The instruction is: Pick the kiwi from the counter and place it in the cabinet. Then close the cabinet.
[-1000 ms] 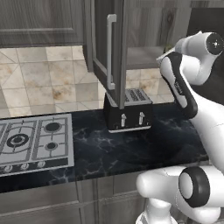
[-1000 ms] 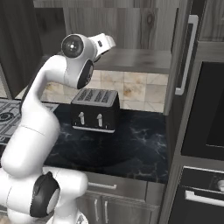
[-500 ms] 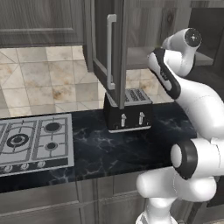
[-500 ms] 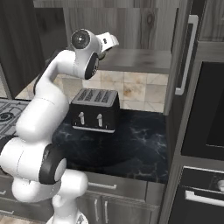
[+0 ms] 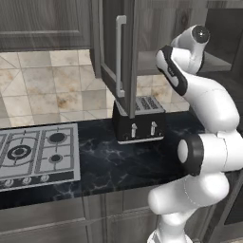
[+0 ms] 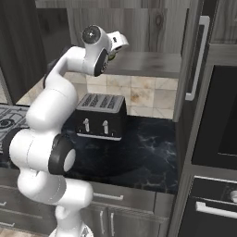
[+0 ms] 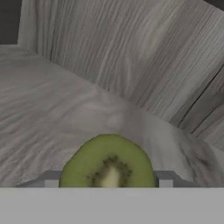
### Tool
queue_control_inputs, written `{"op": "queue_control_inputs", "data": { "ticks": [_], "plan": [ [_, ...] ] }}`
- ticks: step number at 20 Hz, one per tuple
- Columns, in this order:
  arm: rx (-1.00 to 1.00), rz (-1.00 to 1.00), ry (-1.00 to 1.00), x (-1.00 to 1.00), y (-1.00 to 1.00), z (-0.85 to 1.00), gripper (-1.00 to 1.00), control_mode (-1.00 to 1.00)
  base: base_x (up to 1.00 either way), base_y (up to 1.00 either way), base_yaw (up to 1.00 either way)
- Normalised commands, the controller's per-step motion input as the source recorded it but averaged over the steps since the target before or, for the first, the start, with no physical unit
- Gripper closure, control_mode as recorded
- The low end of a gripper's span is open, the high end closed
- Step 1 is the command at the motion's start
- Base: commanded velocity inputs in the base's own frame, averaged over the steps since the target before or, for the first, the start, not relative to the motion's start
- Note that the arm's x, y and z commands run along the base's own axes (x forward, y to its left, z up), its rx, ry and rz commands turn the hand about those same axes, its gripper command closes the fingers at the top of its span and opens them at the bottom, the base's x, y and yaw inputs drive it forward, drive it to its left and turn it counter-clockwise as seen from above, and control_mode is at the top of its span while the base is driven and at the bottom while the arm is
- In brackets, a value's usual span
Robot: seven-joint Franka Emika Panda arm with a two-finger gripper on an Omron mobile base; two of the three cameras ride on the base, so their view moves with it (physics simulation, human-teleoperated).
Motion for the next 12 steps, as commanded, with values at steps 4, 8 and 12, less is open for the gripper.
{"op": "queue_control_inputs", "data": {
  "ticks": [4, 8, 12],
  "plan": [
    [0.0, 0.0, -0.27, -0.16, -0.14, -0.09, -1.0, -1.0, 0.0, 0.0, 0.0],
    [0.0, 0.0, -0.24, -0.47, -0.04, 0.15, -1.0, -1.0, 0.0, 0.0, 0.0],
    [0.0, 0.0, -0.08, -0.64, -0.18, 0.49, -1.0, -1.0, 0.0, 0.0, 0.0]
  ]
}}
